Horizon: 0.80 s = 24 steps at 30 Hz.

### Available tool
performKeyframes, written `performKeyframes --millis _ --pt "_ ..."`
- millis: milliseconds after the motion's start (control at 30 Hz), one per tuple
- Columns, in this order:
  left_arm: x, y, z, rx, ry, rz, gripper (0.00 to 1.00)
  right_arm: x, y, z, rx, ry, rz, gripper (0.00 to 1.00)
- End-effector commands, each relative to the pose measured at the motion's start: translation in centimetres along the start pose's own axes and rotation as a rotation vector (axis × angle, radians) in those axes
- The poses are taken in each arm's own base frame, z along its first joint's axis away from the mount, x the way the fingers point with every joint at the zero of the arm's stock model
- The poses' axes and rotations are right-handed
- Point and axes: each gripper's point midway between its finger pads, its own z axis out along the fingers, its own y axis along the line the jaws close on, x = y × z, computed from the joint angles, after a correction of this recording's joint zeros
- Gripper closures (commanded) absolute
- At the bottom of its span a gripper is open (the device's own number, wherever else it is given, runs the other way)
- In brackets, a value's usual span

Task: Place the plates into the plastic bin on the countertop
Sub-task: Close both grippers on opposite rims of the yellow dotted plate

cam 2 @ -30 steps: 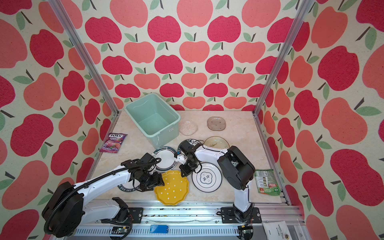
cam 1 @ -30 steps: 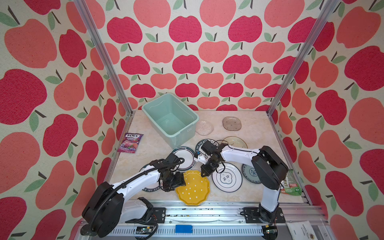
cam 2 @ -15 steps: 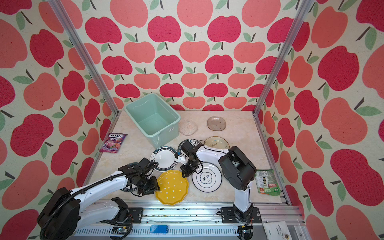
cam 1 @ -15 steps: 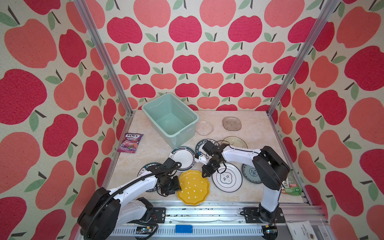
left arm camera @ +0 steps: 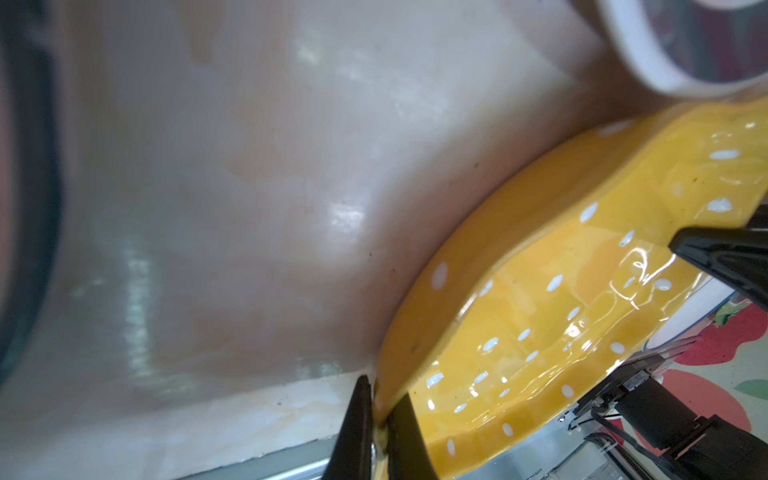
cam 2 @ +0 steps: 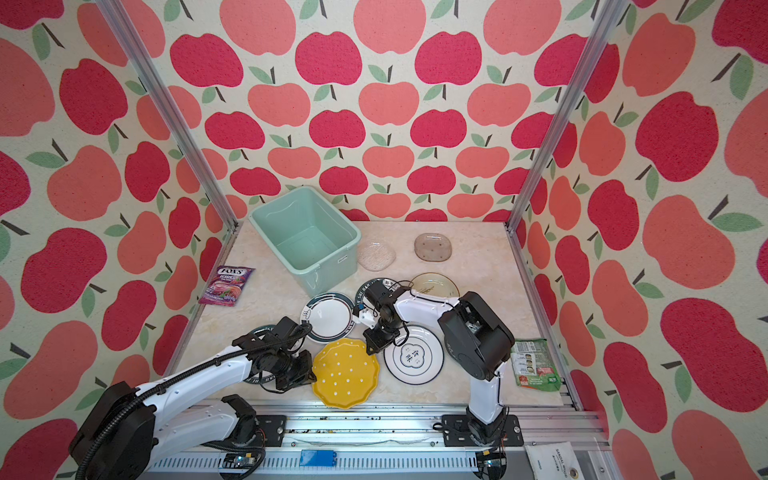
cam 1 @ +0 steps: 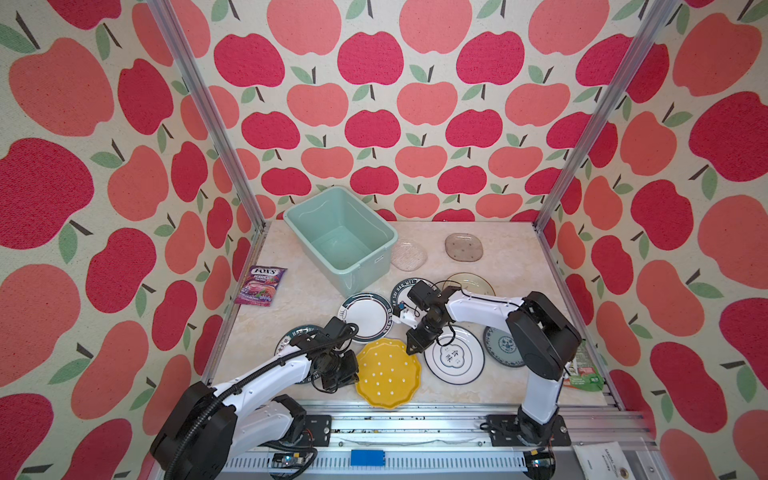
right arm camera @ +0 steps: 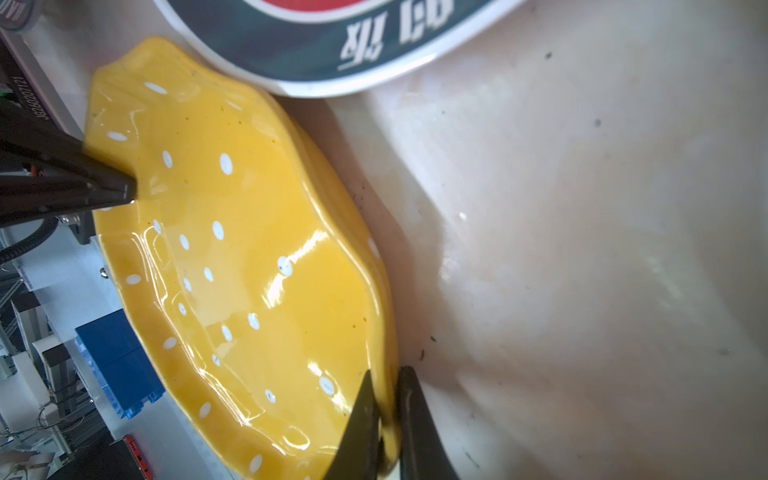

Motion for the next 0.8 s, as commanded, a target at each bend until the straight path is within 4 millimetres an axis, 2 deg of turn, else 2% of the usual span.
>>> performKeyframes --millis 0,167,400,567,767 --pt "0.4 -0.7 0.2 0.025 0.021 0.056 1.00 -0.8 1.0 -0.3 -0.057 -0.039 0.014 0.98" --pt "0.5 -0.5 0.4 0.023 0.023 0.056 1.00 -0.5 1.8 0.2 -0.127 -0.009 0.016 0.82" --pt "0.3 -0.3 0.9 0.024 0.016 0.048 1.00 -0.7 2.7 0.2 -0.201 -0.002 0.021 0.66" --pt "0.2 0.0 1.3 0.013 0.017 0.039 1.00 -0.9 3.1 0.2 -0.271 0.001 0.052 0.60" --pt "-0.2 0.2 1.8 0.006 0.002 0.027 1.00 -0.9 3.4 0.3 -0.319 0.022 0.073 0.60"
